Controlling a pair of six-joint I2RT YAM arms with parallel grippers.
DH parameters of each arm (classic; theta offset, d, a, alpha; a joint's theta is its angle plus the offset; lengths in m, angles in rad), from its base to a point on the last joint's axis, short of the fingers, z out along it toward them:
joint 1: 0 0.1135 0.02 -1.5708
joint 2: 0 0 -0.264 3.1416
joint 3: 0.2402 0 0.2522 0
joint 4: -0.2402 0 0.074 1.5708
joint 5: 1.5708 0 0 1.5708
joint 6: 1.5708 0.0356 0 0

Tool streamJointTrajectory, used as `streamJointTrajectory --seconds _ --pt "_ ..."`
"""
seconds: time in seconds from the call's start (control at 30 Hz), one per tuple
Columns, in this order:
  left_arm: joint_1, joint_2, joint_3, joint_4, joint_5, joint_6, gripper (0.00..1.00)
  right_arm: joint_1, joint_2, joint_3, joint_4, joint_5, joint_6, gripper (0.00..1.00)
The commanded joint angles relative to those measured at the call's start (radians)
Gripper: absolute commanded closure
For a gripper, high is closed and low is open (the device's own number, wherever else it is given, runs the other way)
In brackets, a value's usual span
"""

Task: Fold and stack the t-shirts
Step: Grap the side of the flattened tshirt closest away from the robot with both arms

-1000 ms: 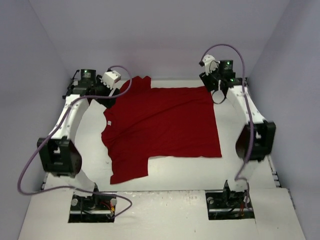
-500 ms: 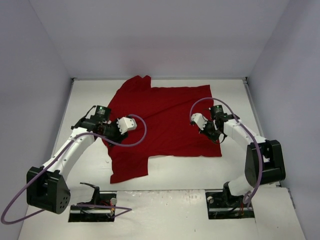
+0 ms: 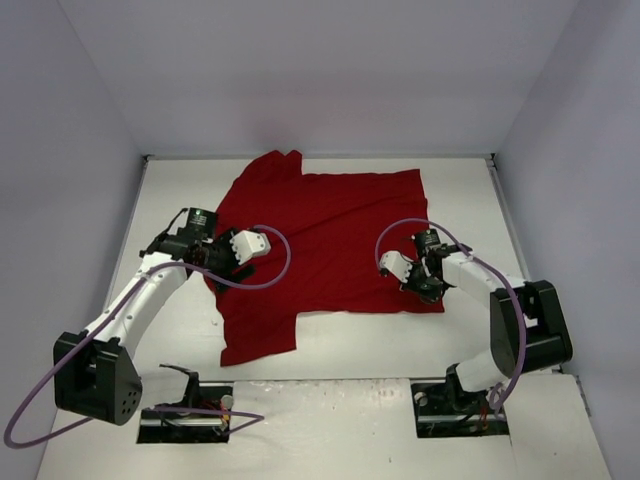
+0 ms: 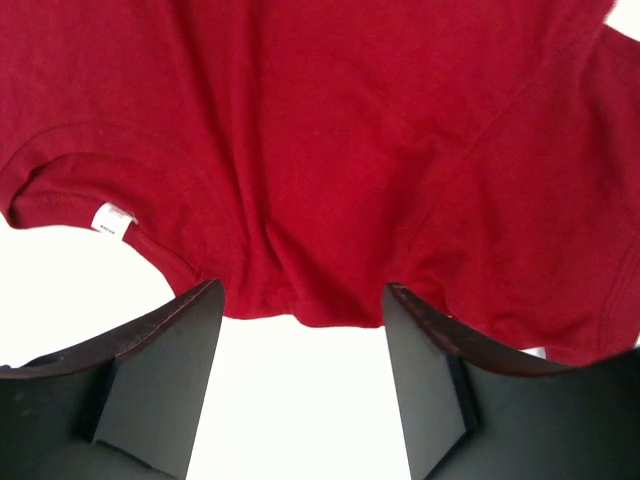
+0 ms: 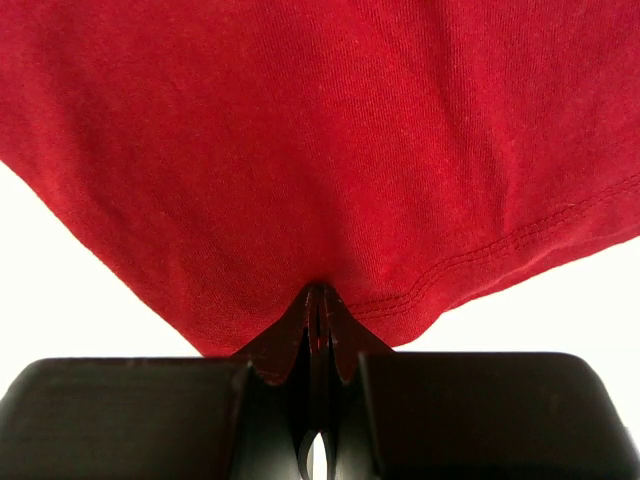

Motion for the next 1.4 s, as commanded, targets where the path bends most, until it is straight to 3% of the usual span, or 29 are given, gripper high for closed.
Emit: streamJointTrajectory --seconds 0.0,0.47,0.83,0.93,1.03,1.17,1.37 --pt "0.069 -0.001 0.073 0.033 0.072 -0.024 0.36 -0.002 0.03 -0.043 -0.019 0.082 -0.048 1.0" --pt "0.104 -0.106 -0.057 0.032 0.105 0.22 0.36 0.08 0.001 -0.101 -0.146 0.309 -0.164 1.0" --pt "0.102 -0.13 -0.114 -0.017 0.1 0.317 0.36 0.199 -0.061 -0.072 -0.234 0.328 -0.19 1.0" --pt "0.105 -0.144 -0.108 -0.048 0.128 0.356 0.35 0.207 -0.135 0.014 -0.236 0.255 -0.144 0.81" --pt "0.103 -0.184 -0.085 -0.105 0.228 0.43 0.33 0.2 -0.187 0.113 -0.237 0.175 -0.069 0.56" --pt "0.066 -0.237 -0.068 -0.254 0.304 0.641 0.31 0.186 -0.284 0.182 -0.236 0.034 -0.056 0.52" --pt "-0.101 -0.189 -0.08 -0.387 0.292 0.737 0.31 0.181 -0.453 0.086 -0.172 -0.317 -0.315 0.54"
